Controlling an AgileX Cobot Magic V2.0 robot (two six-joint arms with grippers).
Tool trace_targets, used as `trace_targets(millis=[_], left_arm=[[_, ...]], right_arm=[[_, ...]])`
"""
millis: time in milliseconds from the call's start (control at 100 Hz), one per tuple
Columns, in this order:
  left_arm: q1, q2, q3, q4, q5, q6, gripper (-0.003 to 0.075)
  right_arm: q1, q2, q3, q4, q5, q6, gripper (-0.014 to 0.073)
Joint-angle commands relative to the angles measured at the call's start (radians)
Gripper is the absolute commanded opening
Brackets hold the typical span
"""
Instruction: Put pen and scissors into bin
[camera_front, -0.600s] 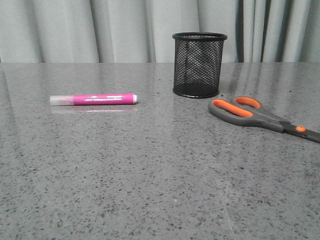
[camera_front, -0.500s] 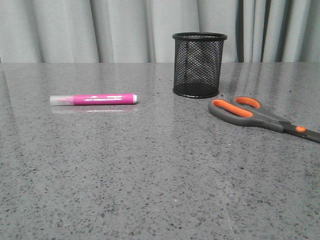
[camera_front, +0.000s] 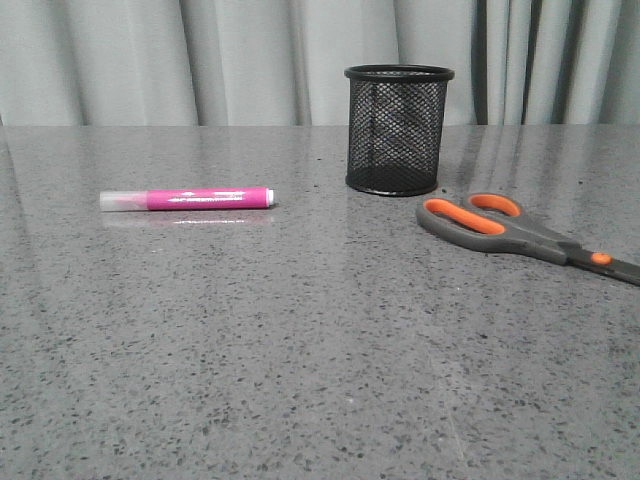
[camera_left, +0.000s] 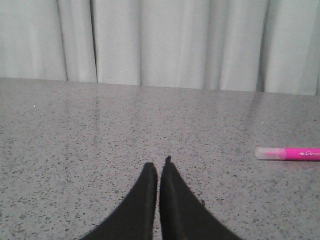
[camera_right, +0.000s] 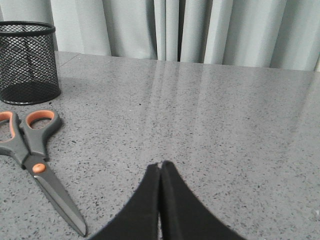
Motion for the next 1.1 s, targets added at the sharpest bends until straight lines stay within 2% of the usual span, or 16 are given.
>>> trace_targets(millis=[0,540,640,1090], left_arm=[[-0.003,-0.033,0.046,-0.008,-0.075,-0.007,-0.0019],[-0.003,-0.033,0.046,-0.017,-0.075,-0.007,-0.0019],[-0.003,-0.033,0.046,-0.051,-0.075,-0.007,-0.0019],[-0.003,-0.033,0.04,-0.597,-0.08,-0.007,-0.0019]], right_arm=[[-0.007,-0.018,0.014,-0.011,-0.085,-0.002,-0.0075],[-0.007,-0.018,0.014,-0.009,-0.11,-0.002,-0.0075],[-0.007,-0.018,0.014,0.044,-0.132,-0.002,-0.0075],[-0.007,-0.018,0.014,0.504,-0.17,-0.002,-0.0074]])
